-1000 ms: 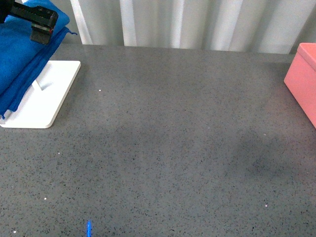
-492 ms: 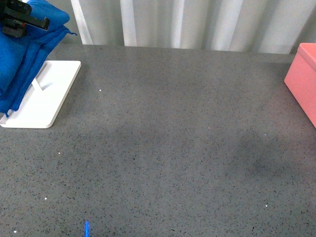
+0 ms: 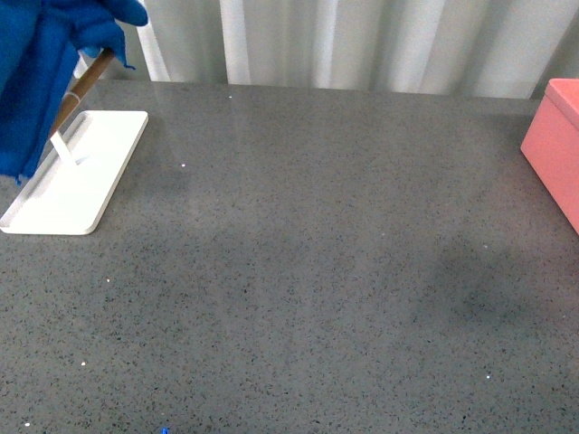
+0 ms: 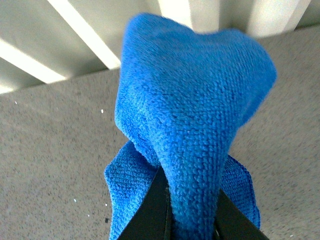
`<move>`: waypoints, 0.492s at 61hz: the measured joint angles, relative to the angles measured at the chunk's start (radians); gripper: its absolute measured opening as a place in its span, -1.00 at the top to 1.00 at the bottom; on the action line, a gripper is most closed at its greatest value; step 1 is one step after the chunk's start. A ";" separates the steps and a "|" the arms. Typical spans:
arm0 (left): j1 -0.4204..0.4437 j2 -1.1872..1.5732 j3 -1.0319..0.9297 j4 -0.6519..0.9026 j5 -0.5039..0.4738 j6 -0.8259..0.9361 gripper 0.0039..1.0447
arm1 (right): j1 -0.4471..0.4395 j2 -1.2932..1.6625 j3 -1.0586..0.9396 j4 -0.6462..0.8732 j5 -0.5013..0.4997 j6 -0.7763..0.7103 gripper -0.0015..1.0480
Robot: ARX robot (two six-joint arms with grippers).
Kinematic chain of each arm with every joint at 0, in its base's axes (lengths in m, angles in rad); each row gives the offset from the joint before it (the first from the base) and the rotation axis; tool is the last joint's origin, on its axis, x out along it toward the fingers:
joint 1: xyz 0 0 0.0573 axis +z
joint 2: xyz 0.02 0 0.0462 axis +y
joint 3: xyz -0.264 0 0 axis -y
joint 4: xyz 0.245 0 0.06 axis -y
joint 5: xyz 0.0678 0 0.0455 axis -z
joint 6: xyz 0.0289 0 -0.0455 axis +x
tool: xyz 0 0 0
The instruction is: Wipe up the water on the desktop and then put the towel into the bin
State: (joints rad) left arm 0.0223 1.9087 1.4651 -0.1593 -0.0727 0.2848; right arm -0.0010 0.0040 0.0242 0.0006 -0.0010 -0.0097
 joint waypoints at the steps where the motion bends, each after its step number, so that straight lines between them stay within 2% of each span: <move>1: -0.003 -0.018 0.001 0.000 0.008 -0.003 0.90 | 0.000 0.000 0.000 0.000 0.000 0.000 -0.86; 7: -0.035 -0.115 0.000 0.000 0.038 -0.014 0.90 | 0.000 0.000 0.000 0.000 0.000 0.000 -0.86; 16: -0.132 -0.257 -0.047 0.019 0.100 -0.054 0.90 | 0.000 0.000 0.000 0.000 0.000 0.000 -0.86; 22: -0.234 -0.338 -0.106 0.053 0.147 -0.102 0.90 | 0.000 0.000 0.000 0.000 0.000 0.000 -0.86; 30: -0.398 -0.380 -0.203 0.137 0.146 -0.145 0.90 | 0.000 0.000 0.000 0.000 0.000 0.000 -0.86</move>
State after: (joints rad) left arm -0.3759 1.5288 1.2625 -0.0223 0.0731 0.1402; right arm -0.0010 0.0040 0.0242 0.0006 -0.0013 -0.0097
